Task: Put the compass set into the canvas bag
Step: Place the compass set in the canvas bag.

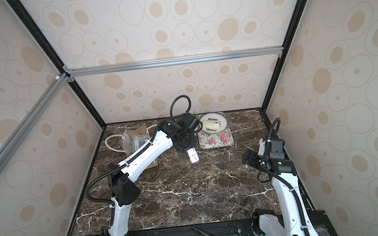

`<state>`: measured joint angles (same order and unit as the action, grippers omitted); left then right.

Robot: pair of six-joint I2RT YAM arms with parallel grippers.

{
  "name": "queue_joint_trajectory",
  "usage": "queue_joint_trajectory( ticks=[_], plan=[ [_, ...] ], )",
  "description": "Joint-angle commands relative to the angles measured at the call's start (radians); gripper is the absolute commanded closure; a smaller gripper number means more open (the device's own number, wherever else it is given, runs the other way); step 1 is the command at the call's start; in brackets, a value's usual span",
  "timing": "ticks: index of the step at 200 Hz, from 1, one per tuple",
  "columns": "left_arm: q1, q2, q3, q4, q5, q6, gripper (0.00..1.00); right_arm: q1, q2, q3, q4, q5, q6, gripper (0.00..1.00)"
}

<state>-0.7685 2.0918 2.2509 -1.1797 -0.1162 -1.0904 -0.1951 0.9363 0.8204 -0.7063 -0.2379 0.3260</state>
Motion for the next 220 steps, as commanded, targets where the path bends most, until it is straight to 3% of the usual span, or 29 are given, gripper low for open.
queue_joint_trajectory(
  ticks=[1, 68, 99, 157, 184, 220],
  plan=[
    [0.094, -0.047, 0.145, -0.165, -0.108, 0.107, 0.59, 0.036, 0.022, 0.011, 0.013, -0.004, 0.022, 0.07],
    [0.446, -0.124, 0.131, -0.105, -0.086, 0.316, 0.59, 0.174, 0.101, 0.069, 0.028, 0.062, 0.046, 0.07],
    [0.572, -0.110, 0.134, -0.081, -0.054, 0.331, 0.59, 0.216, 0.142, 0.092, 0.030, 0.077, 0.057, 0.08],
    [0.623, -0.010, 0.150, -0.083, -0.056, 0.344, 0.59, 0.255, 0.193, 0.120, 0.036, 0.080, 0.061, 0.08],
    [0.622, -0.028, 0.047, -0.063, -0.073, 0.345, 0.59, 0.257, 0.204, 0.118, 0.046, 0.077, 0.061, 0.08],
    [0.625, -0.149, -0.233, 0.106, -0.059, 0.365, 0.59, 0.259, 0.230, 0.107, 0.071, 0.063, 0.067, 0.08]
  ],
)
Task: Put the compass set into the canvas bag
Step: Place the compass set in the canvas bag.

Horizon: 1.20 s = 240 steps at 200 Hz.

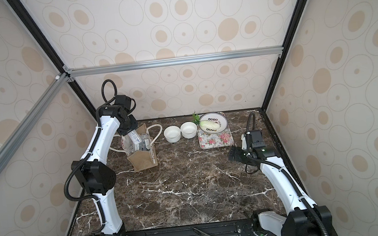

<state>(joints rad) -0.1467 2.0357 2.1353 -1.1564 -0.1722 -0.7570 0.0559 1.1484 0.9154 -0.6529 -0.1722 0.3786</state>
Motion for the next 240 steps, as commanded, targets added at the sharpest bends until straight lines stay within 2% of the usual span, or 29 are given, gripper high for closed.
queue_joint_trajectory(
  ticks=[1, 30, 89, 119, 137, 178, 218, 240],
  plan=[
    [0.003, -0.096, -0.125, 0.087, -0.004, 0.033, 0.59, 0.008, 0.019, 0.012, 0.018, -0.003, 0.014, 0.08],
    [0.014, -0.138, -0.254, 0.166, 0.018, 0.048, 0.58, 0.013, 0.033, 0.015, 0.025, -0.004, 0.012, 0.08],
    [0.044, -0.097, -0.294, 0.154, 0.031, 0.053, 0.56, 0.027, 0.040, -0.002, 0.043, -0.012, 0.020, 0.08],
    [0.055, -0.103, -0.337, 0.182, 0.089, 0.046, 0.53, 0.030, 0.042, -0.012, 0.048, -0.012, 0.022, 0.08],
    [0.056, -0.105, -0.341, 0.187, 0.099, 0.045, 0.51, 0.034, 0.043, -0.015, 0.056, -0.011, 0.023, 0.08],
    [0.057, -0.107, -0.274, 0.164, 0.085, 0.070, 0.37, 0.041, 0.059, -0.019, 0.066, -0.015, 0.026, 0.08],
    [0.056, -0.117, -0.196, 0.143, 0.058, 0.095, 0.33, 0.045, 0.063, -0.027, 0.079, -0.015, 0.030, 0.08],
    [0.053, -0.129, -0.219, 0.220, 0.186, 0.134, 0.34, 0.048, 0.078, -0.028, 0.089, -0.021, 0.032, 0.08]
  ],
)
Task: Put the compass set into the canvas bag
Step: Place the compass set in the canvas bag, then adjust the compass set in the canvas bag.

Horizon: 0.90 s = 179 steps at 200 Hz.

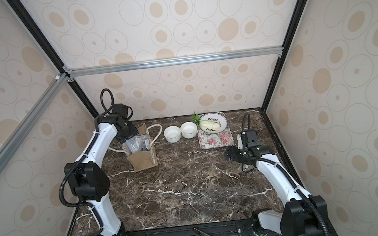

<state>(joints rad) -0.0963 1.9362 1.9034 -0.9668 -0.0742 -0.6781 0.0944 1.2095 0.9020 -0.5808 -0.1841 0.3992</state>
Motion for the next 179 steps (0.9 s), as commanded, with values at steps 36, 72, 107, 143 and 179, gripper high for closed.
queue_joint_trajectory(
  ticks=[36, 72, 107, 143, 179],
  plan=[
    [-0.018, 0.003, 0.007, 0.084, 0.151, 0.066, 0.34, 0.022, 0.033, -0.006, 0.020, -0.009, 0.015, 0.08],
    [0.001, 0.080, 0.053, 0.086, 0.145, 0.099, 0.33, 0.025, 0.032, -0.004, 0.014, -0.004, 0.005, 0.08],
    [0.004, 0.086, 0.011, 0.077, 0.102, 0.099, 0.33, 0.025, 0.029, -0.009, 0.017, -0.003, 0.009, 0.08],
    [0.010, 0.016, -0.091, 0.116, 0.076, 0.093, 0.33, 0.027, 0.039, -0.006, 0.024, -0.007, 0.007, 0.08],
    [0.009, -0.034, -0.130, 0.148, 0.117, 0.100, 0.33, 0.027, 0.046, 0.003, 0.027, -0.012, 0.006, 0.08]
  ],
)
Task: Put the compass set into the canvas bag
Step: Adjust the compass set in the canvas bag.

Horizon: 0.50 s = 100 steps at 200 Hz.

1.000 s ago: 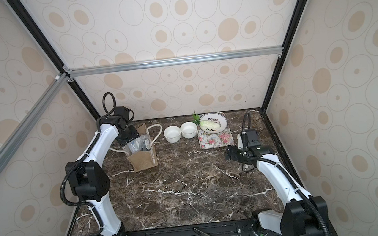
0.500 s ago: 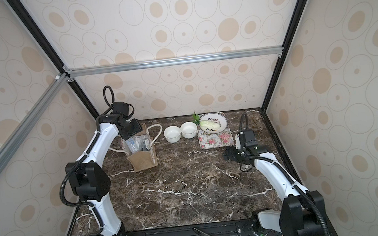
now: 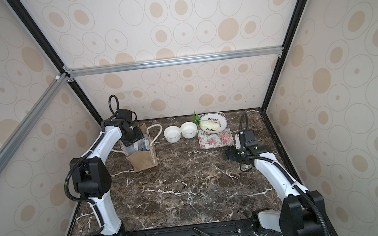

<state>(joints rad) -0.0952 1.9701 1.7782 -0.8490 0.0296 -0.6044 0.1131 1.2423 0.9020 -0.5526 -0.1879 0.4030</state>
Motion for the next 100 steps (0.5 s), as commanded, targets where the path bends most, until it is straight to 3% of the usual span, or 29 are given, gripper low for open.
queue_joint_trajectory(
  ticks=[1, 31, 60, 76, 100],
  plan=[
    [0.008, -0.070, -0.005, 0.032, 0.016, 0.027, 0.33, 0.008, 0.014, 0.003, -0.001, -0.008, 0.002, 0.08],
    [-0.018, -0.179, 0.020, 0.116, 0.059, 0.077, 0.31, 0.010, 0.004, 0.017, -0.020, 0.022, -0.022, 0.08],
    [-0.018, -0.319, -0.012, 0.197, 0.018, 0.144, 0.28, 0.010, 0.010, 0.048, -0.041, 0.066, -0.063, 0.08],
    [-0.017, -0.438, -0.118, 0.289, -0.068, 0.209, 0.23, 0.010, 0.008, 0.055, -0.027, 0.089, -0.088, 0.07],
    [-0.014, -0.656, -0.386, 0.464, -0.263, 0.275, 0.08, 0.008, 0.000, 0.058, 0.001, 0.166, -0.110, 0.03]
  ],
)
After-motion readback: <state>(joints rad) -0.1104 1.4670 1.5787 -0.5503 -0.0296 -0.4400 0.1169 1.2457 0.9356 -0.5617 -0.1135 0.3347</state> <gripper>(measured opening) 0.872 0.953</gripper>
